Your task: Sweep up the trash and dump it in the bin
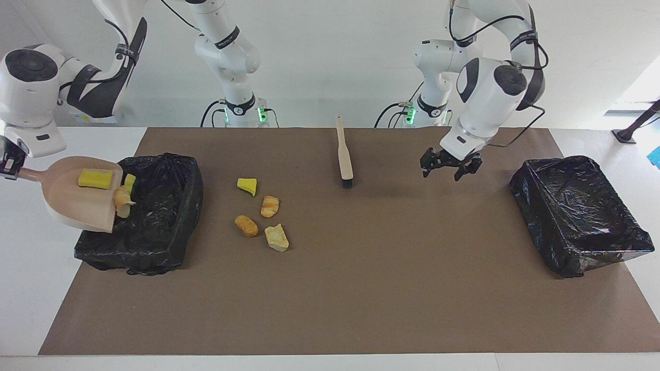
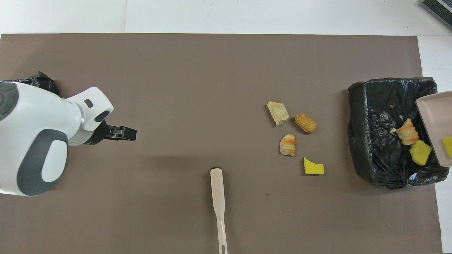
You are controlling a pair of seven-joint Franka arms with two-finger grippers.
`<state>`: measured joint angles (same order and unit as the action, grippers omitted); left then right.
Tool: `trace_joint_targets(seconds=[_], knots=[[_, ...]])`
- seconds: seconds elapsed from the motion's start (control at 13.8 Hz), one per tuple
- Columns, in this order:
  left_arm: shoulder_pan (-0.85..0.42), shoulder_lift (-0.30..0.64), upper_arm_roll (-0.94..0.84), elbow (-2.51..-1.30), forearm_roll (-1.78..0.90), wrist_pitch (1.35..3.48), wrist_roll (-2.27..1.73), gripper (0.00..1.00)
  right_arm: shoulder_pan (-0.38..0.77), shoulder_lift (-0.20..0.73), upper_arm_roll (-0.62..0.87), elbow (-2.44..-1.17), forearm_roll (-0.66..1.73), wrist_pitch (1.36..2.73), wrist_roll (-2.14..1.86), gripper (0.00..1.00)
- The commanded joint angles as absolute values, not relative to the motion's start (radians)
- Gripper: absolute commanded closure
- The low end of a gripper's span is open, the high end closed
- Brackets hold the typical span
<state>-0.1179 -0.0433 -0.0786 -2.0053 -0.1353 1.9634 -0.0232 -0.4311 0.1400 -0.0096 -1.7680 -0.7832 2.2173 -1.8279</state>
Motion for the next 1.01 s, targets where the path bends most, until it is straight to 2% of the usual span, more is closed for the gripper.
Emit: trace_joint_targets(seconds=[0.0, 0.22, 0.51, 0.72, 0.94], knots=[[-0.039, -0.046, -0.091, -1.915, -0.121, 1.857, 0.014, 0.00, -0.413, 0.107, 0.003, -1.807, -0.865, 2.226, -1.773, 1.00], [0.038, -0.038, -0.084, -1.803, -0.120, 1.729, 0.046, 0.00, -0.361, 0.107, 0.002, -1.802, -0.934, 2.163, -1.720, 1.00], [0.055, -0.031, -0.080, -1.682, -0.083, 1.625, 0.072, 0.00, -0.301, 0.097, 0.002, -1.804, -1.037, 2.103, -1.671, 1.00], [0.051, 0.032, -0.081, -1.544, -0.077, 1.517, 0.052, 0.00, -0.270, 0.091, 0.002, -1.802, -1.103, 2.048, -1.629, 1.00], [0.022, 0.038, -0.089, -1.529, -0.057, 1.528, 0.037, 0.00, -0.229, 0.078, 0.002, -1.795, -1.117, 1.978, -1.598, 1.00]])
